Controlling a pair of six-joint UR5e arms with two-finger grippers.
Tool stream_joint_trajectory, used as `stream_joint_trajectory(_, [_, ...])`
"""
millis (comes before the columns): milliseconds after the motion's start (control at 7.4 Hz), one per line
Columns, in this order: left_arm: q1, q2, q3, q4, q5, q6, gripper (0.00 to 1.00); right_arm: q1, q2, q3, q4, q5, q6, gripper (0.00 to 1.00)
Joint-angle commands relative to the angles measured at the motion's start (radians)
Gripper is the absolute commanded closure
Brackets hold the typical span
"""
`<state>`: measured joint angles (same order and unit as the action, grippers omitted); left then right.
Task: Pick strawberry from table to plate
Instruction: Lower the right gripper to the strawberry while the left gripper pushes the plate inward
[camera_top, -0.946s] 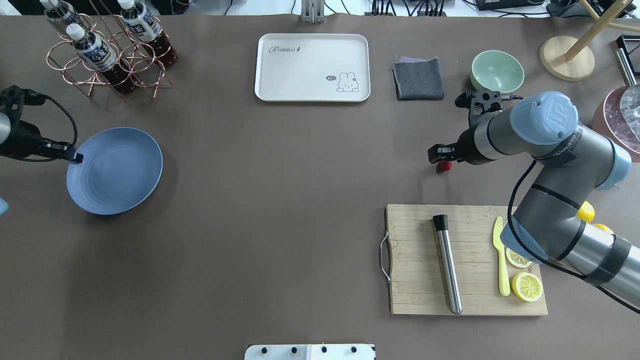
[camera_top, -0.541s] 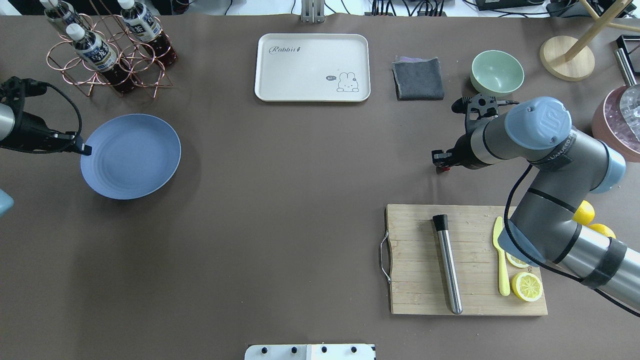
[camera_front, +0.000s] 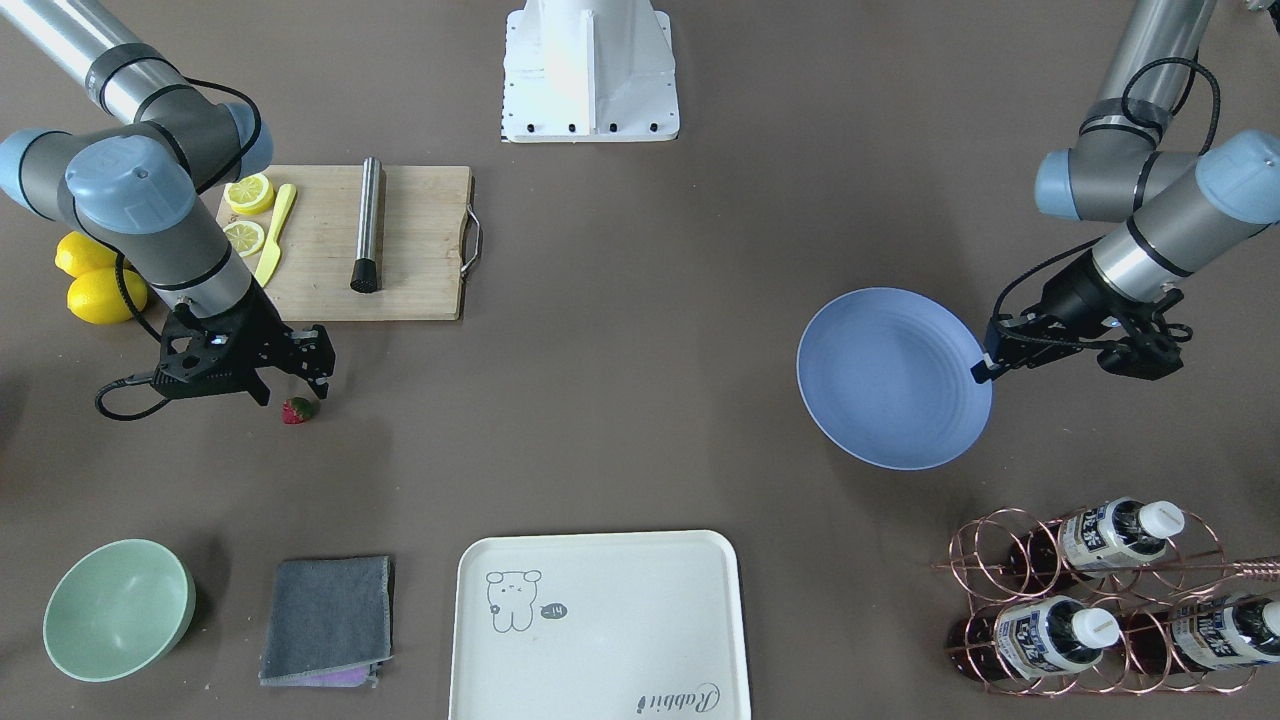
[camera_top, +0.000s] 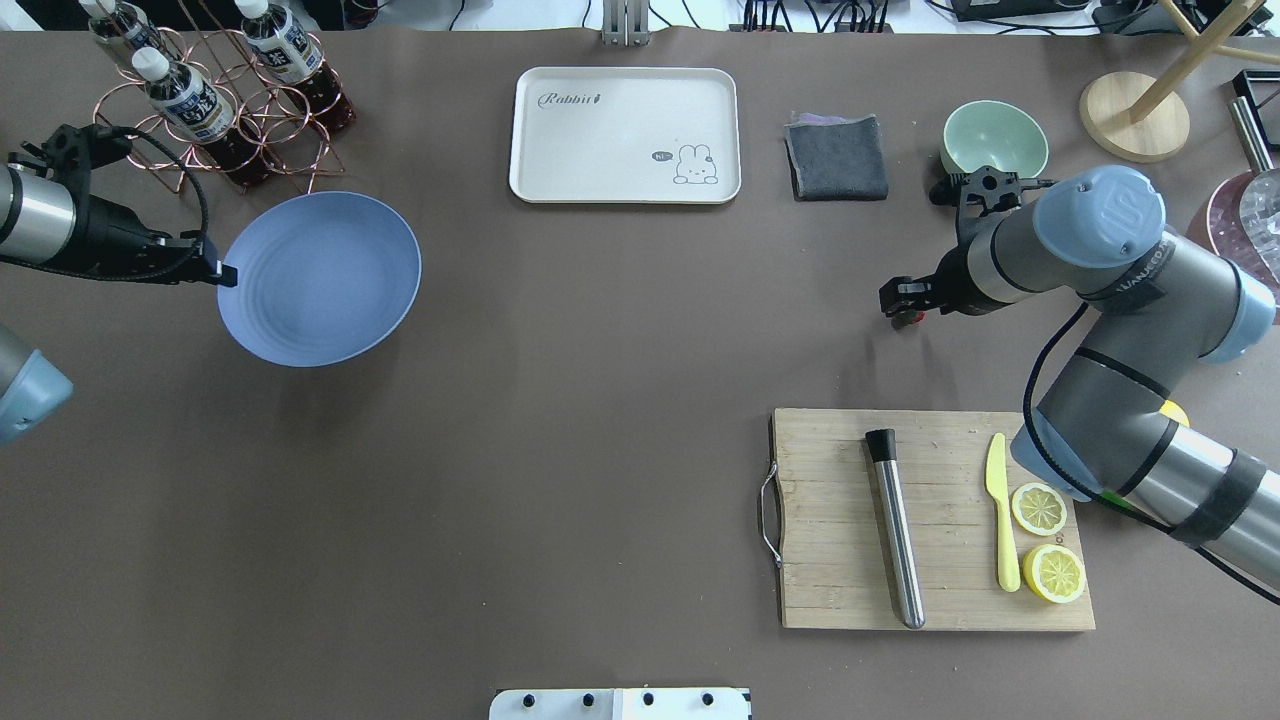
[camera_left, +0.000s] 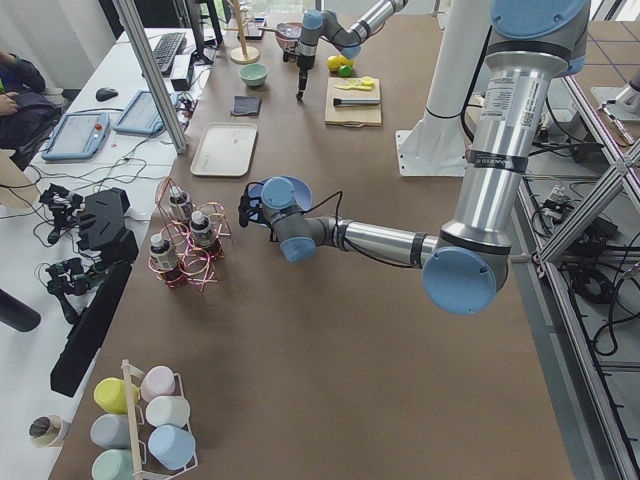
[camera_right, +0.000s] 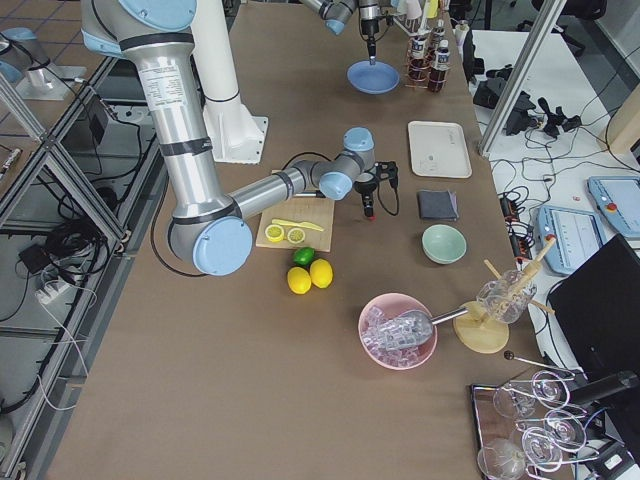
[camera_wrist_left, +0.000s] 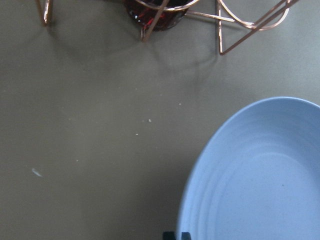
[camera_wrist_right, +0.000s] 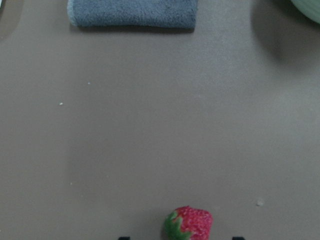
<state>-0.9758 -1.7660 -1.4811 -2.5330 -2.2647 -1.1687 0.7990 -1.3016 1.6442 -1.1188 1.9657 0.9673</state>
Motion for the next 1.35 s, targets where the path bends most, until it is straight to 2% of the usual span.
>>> stream_joint_trajectory(0, [0.066,-0.036,-0.028,0.002,0.066,-0.090,1.00,0.068,0.027,0.020,-0.073,0.096,-0.015,0.12])
stream_joint_trajectory(270, [0.139,-0.064,-0.053,0.011,0.129,-0.161,1.00,0.065,0.022,-0.010,-0.073,0.084,-0.080,0.11])
stream_joint_trajectory(405, [0.176,-0.064,-0.129,0.098,0.155,-0.193,1.00,0.066,0.016,-0.020,-0.070,0.084,-0.093,0.11])
stream_joint_trajectory(541, [0.228,-0.093,-0.215,0.252,0.207,-0.200,1.00,0.065,0.019,-0.044,-0.061,0.082,-0.094,0.11])
stream_joint_trajectory(676, [0.312,-0.154,-0.228,0.363,0.303,-0.203,1.00,0.065,0.019,-0.052,-0.061,0.082,-0.094,0.11])
stream_joint_trajectory(811, [0.380,-0.193,-0.220,0.388,0.371,-0.212,1.00,0.065,0.019,-0.052,-0.061,0.082,-0.094,0.11])
stream_joint_trajectory(1081, [0.414,-0.266,-0.147,0.387,0.405,-0.266,1.00,0.065,0.018,-0.069,-0.061,0.082,-0.093,0.11])
stream_joint_trajectory(1216, [0.419,-0.270,-0.127,0.381,0.421,-0.261,1.00,0.063,0.021,-0.081,-0.059,0.082,-0.093,0.11])
